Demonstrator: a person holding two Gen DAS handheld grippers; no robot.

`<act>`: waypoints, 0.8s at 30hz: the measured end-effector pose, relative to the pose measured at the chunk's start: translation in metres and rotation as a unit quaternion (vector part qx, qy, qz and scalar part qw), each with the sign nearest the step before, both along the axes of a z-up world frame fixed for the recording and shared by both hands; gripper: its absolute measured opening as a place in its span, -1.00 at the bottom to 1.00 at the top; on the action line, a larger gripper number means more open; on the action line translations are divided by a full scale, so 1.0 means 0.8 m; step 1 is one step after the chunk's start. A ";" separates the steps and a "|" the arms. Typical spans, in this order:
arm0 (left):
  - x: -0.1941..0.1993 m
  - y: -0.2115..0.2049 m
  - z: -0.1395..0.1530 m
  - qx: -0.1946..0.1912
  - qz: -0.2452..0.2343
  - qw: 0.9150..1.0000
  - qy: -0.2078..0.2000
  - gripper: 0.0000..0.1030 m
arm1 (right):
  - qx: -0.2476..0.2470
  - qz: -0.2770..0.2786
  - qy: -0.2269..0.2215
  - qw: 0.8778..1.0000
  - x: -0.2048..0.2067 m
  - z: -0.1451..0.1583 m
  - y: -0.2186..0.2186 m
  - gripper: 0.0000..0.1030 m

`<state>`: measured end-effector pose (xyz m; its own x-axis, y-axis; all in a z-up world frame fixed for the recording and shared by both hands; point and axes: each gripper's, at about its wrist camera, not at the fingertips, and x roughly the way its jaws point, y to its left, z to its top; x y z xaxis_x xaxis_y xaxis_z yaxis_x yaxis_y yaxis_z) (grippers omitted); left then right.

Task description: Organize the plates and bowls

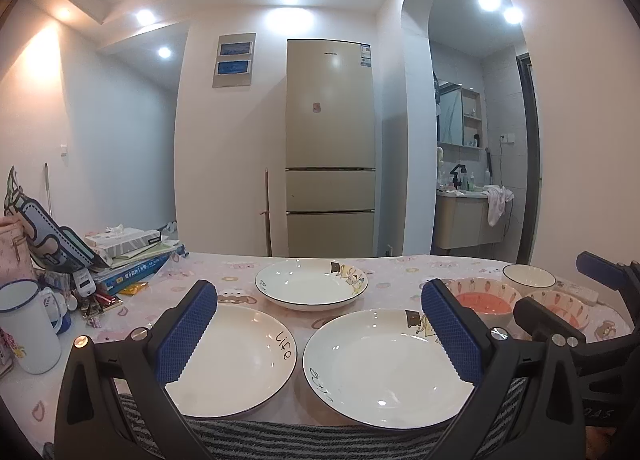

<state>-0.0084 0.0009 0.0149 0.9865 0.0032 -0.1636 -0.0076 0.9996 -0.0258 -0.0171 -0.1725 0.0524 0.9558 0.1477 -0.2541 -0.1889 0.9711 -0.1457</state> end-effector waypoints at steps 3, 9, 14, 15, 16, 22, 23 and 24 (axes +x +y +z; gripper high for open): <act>-0.002 -0.002 0.002 0.002 -0.003 1.000 -0.007 1.00 | 0.005 0.002 0.000 1.000 0.001 0.000 0.000 0.97; 0.012 0.012 -0.006 -0.026 -0.007 1.000 0.015 1.00 | 0.004 0.017 -0.009 1.000 -0.004 0.000 0.002 0.99; 0.009 0.004 -0.009 -0.013 -0.008 1.000 0.005 1.00 | 0.006 0.007 -0.011 1.000 -0.006 0.001 -0.001 0.99; 0.008 0.003 -0.010 -0.010 -0.007 1.000 0.002 1.00 | 0.008 0.008 -0.010 1.000 -0.006 0.001 -0.002 0.99; 0.006 0.002 -0.010 -0.009 -0.006 1.000 -0.002 1.00 | 0.009 0.009 -0.006 1.000 -0.004 0.001 -0.002 0.99; 0.001 0.006 -0.012 -0.015 -0.005 1.000 -0.012 1.00 | 0.010 0.005 0.020 1.000 0.008 -0.003 -0.004 0.99; 0.000 0.007 -0.013 -0.015 -0.005 1.000 -0.014 1.00 | 0.012 0.006 0.023 1.000 0.009 -0.003 -0.004 0.99; 0.001 0.007 -0.012 -0.014 -0.005 1.000 -0.016 1.00 | 0.013 0.008 0.028 0.999 0.011 -0.004 -0.005 0.99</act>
<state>-0.0074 0.0065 0.0051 0.9913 -0.0108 -0.1311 0.0038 0.9986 -0.0537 -0.0081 -0.1763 0.0493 0.9375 0.1702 -0.3035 -0.2115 0.9713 -0.1087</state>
